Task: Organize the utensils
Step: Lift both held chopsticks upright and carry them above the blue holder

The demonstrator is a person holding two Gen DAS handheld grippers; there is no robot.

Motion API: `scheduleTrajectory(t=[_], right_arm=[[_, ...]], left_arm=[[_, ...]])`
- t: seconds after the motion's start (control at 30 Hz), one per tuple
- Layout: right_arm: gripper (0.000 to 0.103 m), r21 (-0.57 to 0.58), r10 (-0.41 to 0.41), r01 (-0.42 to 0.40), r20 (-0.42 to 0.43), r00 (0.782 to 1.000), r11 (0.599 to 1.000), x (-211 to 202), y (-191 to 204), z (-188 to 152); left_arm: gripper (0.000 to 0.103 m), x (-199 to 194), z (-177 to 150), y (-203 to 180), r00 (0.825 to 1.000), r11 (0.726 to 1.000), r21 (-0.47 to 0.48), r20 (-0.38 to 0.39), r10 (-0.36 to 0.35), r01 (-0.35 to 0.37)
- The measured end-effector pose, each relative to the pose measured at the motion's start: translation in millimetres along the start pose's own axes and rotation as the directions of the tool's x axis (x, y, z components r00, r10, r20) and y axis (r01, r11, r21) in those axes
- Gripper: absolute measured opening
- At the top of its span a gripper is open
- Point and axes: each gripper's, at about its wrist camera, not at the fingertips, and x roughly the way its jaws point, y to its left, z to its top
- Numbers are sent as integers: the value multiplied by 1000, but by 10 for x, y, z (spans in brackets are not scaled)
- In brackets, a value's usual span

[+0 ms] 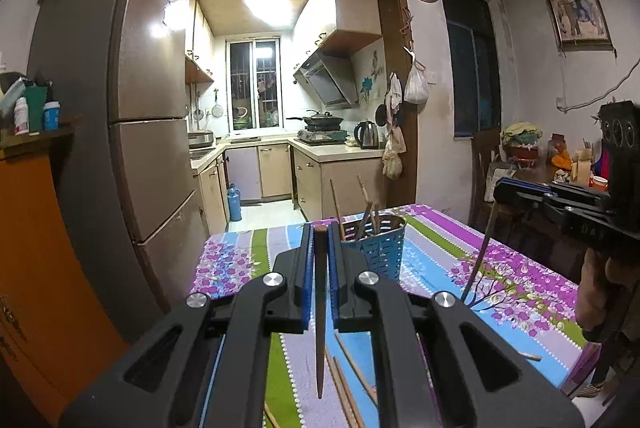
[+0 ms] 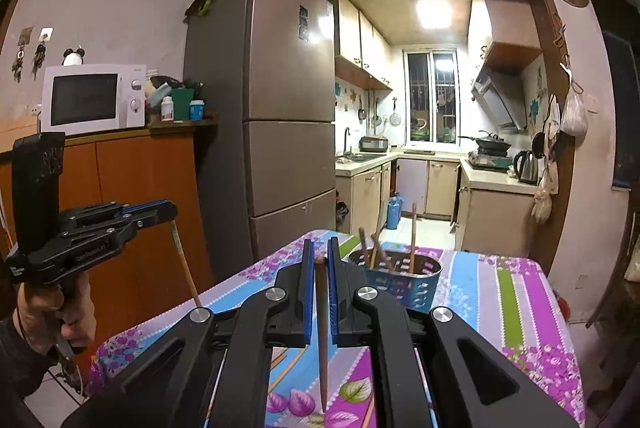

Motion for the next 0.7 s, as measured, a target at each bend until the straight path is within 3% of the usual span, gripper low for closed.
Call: scheduleTrajectory(t=[0.33,0.7], right_arm=[[7,-24,-25,26,32,999,999,-1,-170,308],[7,-30,-61,62,43,997,998,105,-480,666]], left_arm=[[5,137,341,-174,999,999,2,-36,-33,33],[5,340,764,-262,998,998,-16,-6,-63,63]])
